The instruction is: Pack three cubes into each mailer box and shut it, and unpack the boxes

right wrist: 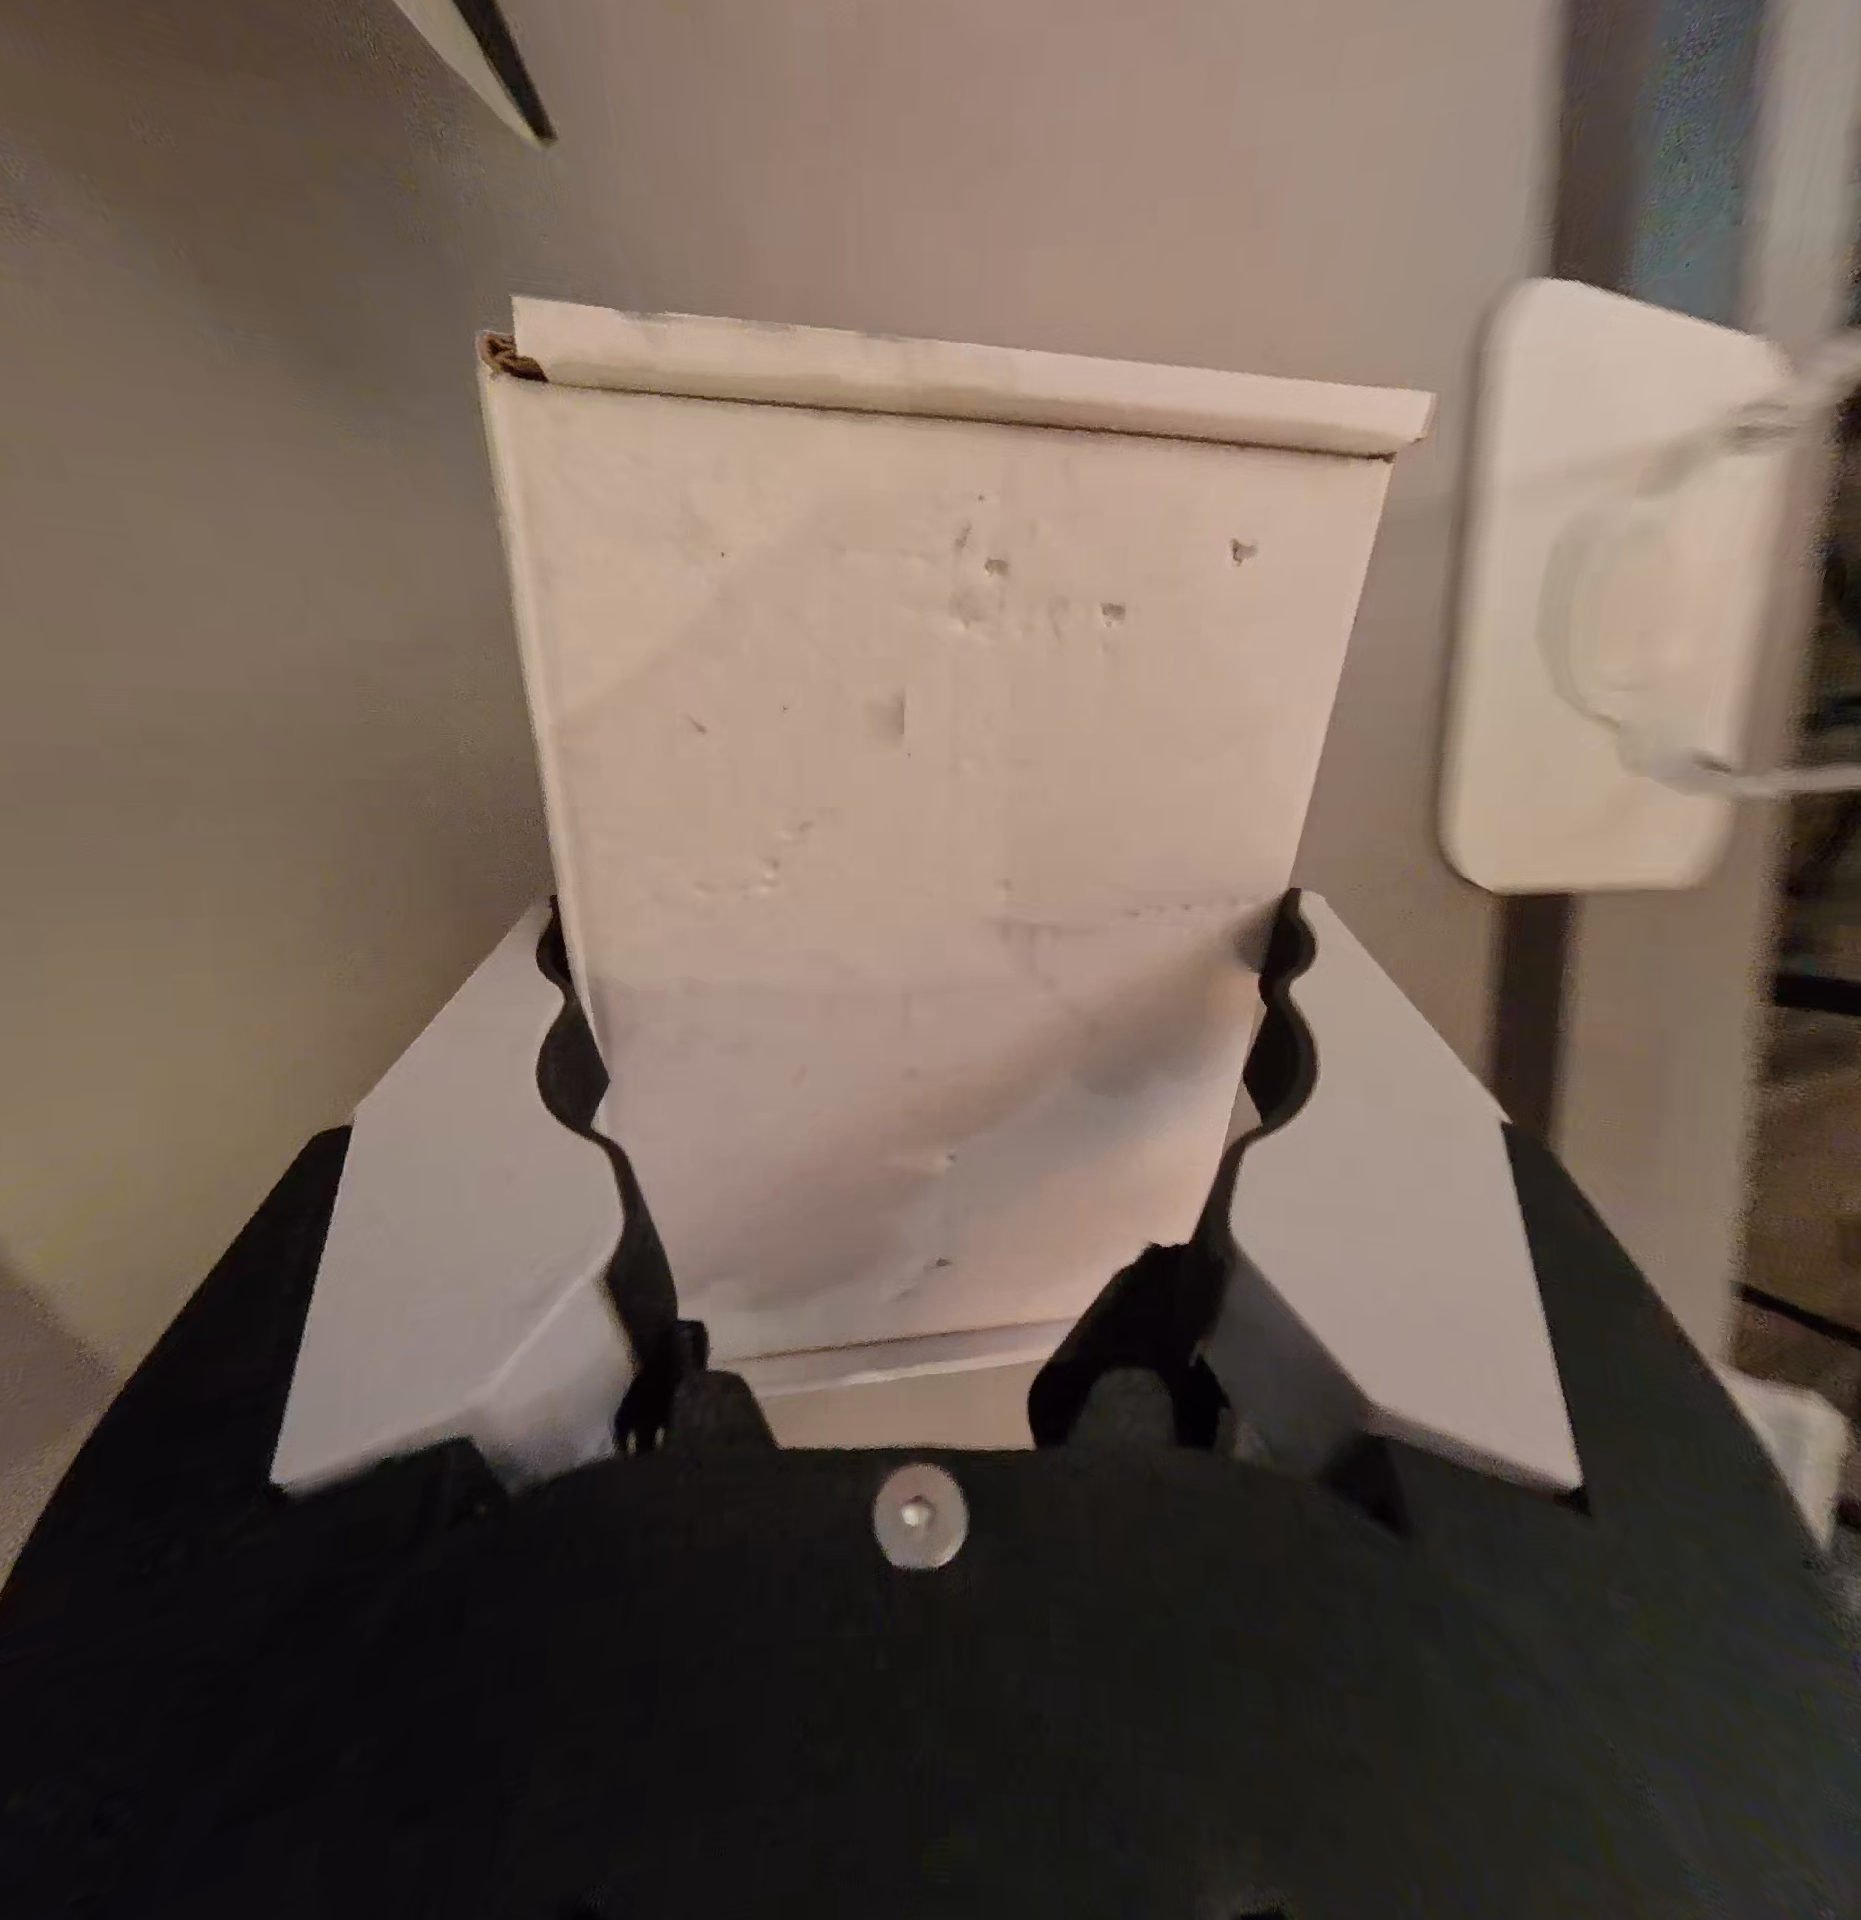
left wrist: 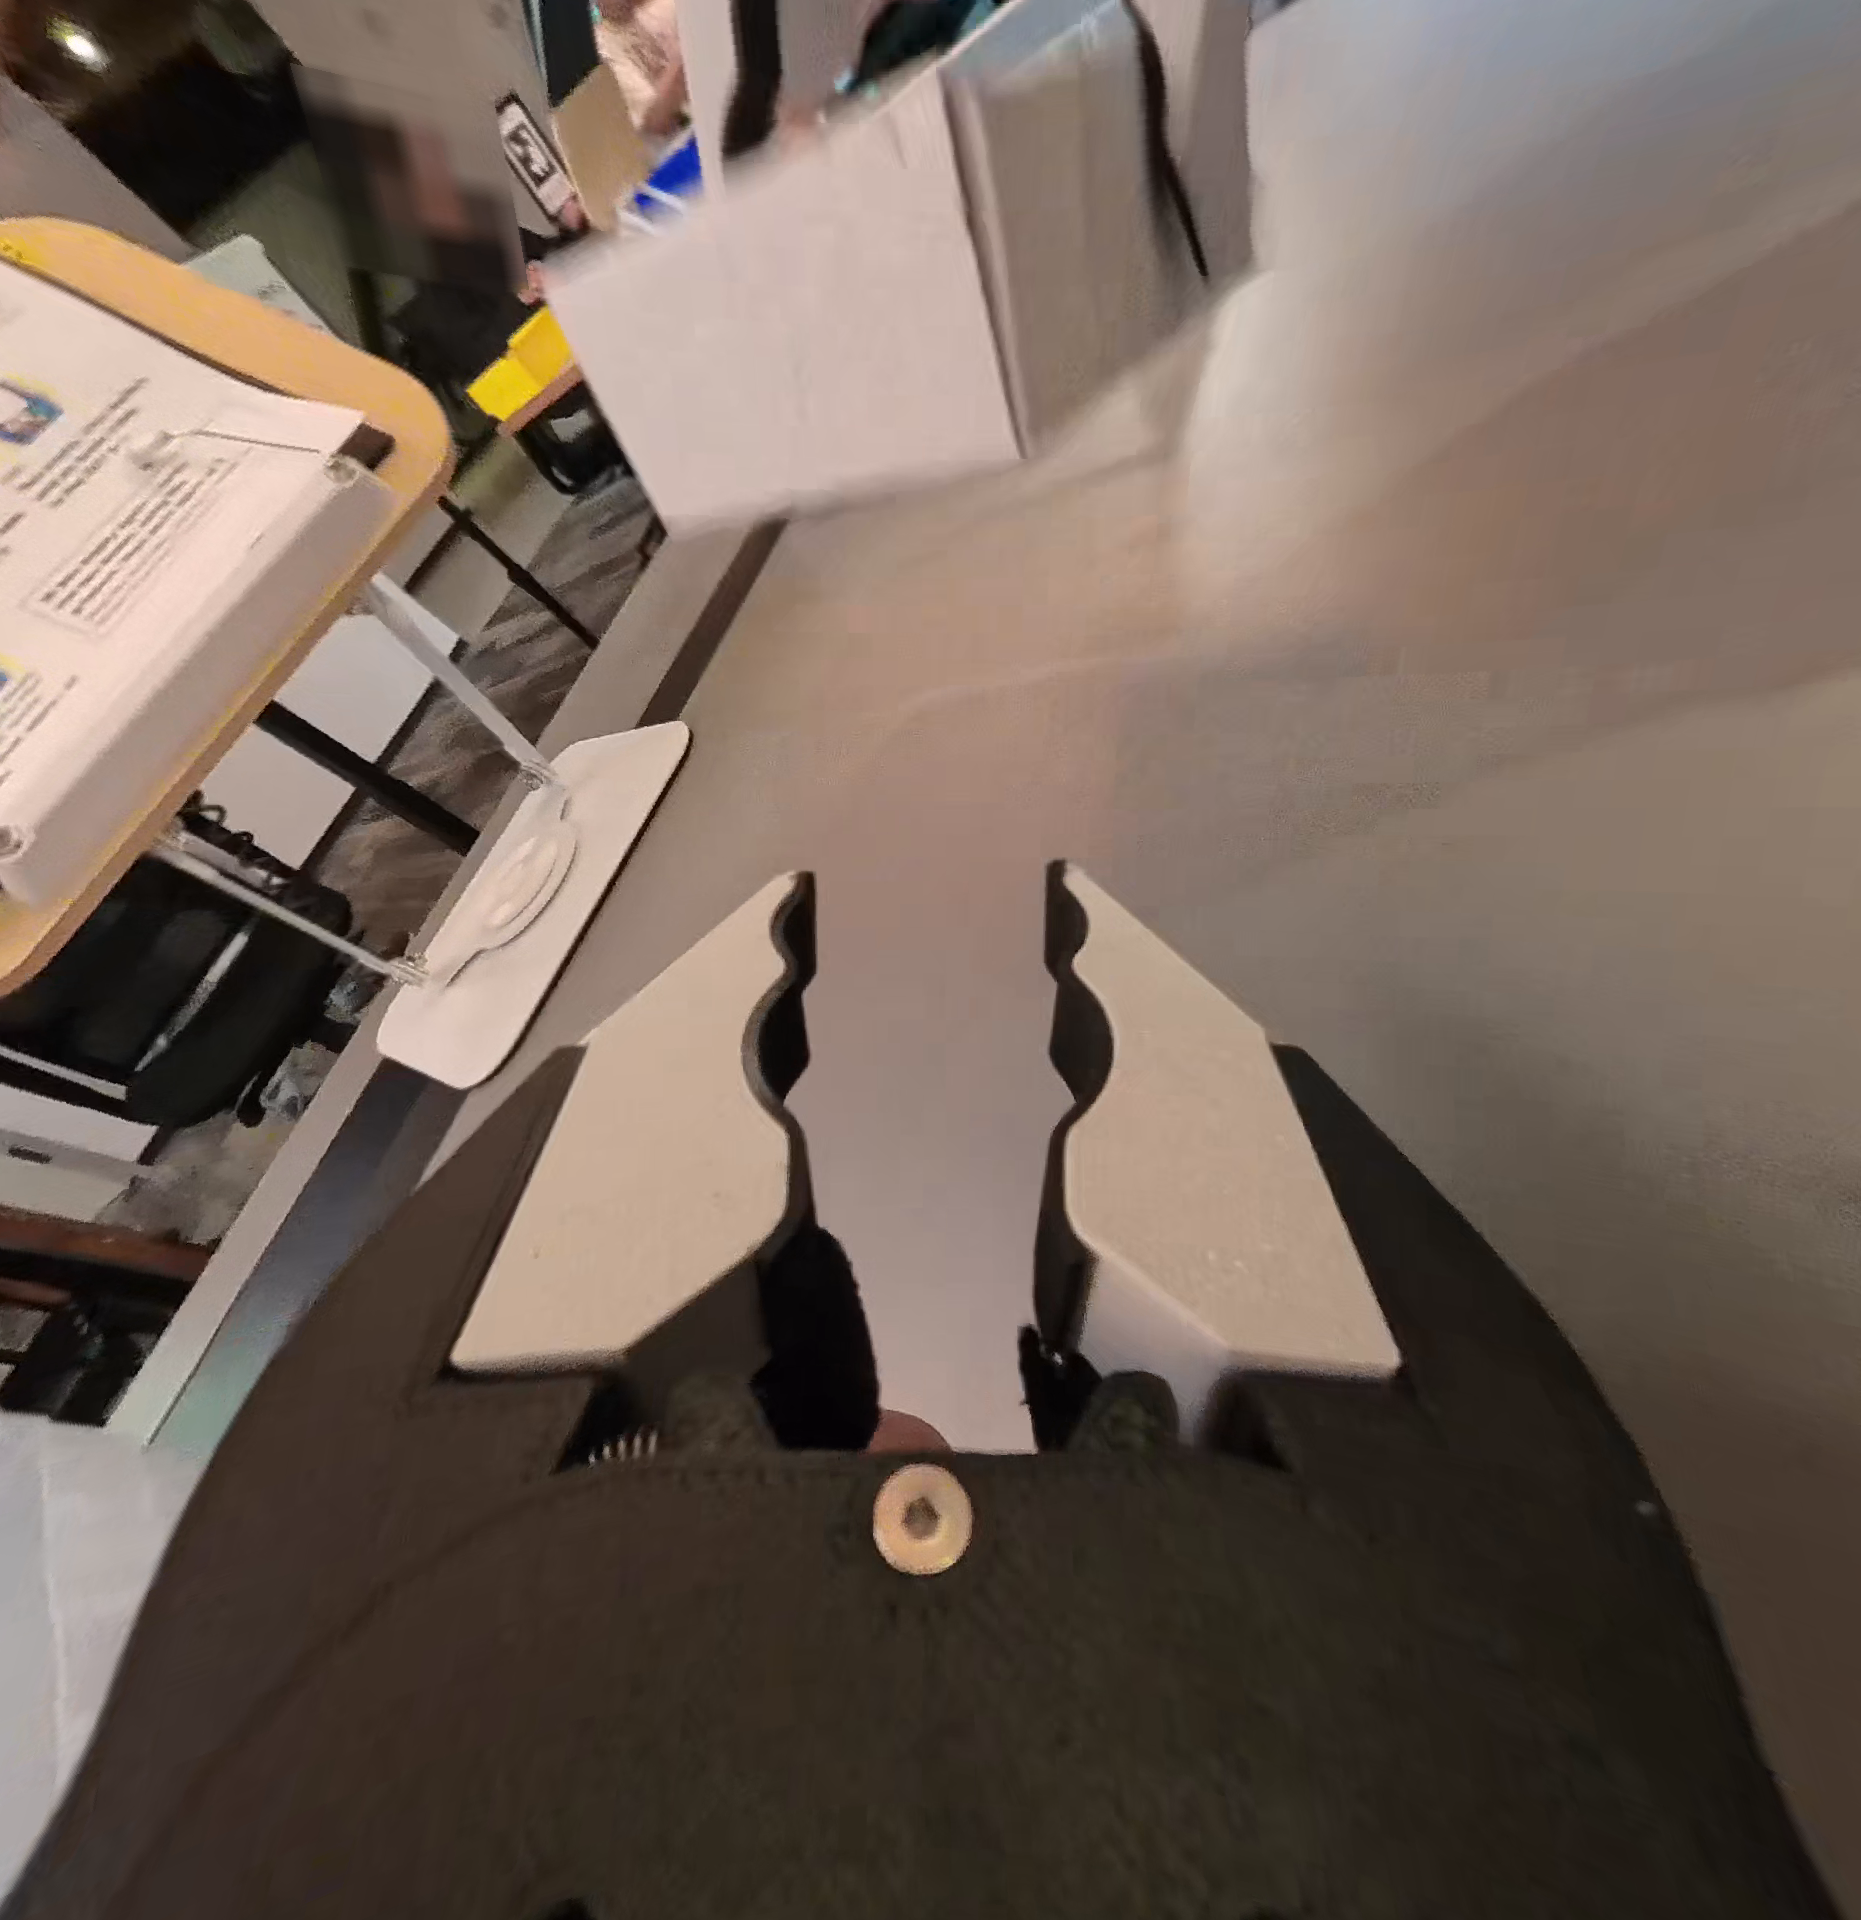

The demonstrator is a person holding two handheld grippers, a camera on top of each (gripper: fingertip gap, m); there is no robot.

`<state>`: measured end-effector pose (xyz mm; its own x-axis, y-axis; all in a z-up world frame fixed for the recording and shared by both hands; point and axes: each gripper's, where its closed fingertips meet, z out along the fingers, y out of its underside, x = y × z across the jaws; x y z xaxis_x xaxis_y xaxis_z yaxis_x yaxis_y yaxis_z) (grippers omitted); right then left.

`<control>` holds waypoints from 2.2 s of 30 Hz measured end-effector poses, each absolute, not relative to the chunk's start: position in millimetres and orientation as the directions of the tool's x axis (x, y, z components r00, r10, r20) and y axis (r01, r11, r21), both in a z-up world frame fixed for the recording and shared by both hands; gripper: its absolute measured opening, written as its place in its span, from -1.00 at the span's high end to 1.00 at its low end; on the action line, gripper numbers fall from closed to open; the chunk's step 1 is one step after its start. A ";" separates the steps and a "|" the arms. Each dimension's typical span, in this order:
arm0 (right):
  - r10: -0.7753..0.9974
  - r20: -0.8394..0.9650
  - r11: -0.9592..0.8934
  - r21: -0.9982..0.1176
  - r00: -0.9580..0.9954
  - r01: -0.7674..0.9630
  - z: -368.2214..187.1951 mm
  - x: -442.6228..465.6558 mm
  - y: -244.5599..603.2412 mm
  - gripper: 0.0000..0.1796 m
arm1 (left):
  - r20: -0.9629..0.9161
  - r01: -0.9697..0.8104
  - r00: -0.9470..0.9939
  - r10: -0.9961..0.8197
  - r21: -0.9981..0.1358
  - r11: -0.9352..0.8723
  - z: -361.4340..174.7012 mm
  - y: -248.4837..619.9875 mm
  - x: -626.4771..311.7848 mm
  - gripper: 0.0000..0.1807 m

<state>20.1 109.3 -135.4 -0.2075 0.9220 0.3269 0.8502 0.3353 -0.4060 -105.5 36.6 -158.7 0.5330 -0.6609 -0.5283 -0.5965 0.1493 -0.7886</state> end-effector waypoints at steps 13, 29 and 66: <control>0.848 0.503 0.136 0.095 -0.165 0.986 -81.3 270.6 300.3 -0.42 | -0.470 -0.652 0.565 -0.678 -0.758 -0.019 -209.6 66.1 -119.9 0.96; 0.898 0.287 0.223 0.356 -0.334 0.907 -201.9 298.2 320.1 -0.41 | -0.540 -0.703 0.539 -0.647 -0.711 0.008 -214.5 75.5 -120.9 0.90; 0.502 0.137 -0.526 -0.736 0.854 0.426 -196.4 389.7 319.2 0.94 | -0.512 -0.332 0.790 0.337 -0.820 -0.467 -82.7 7.0 -592.9 0.05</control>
<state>389.7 319.2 -196.4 0.8542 0.5017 0.1365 0.4264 -0.5257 -0.7361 -592.9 7.0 -82.7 0.7903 0.3371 -0.5117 -0.3318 -0.4666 -0.8199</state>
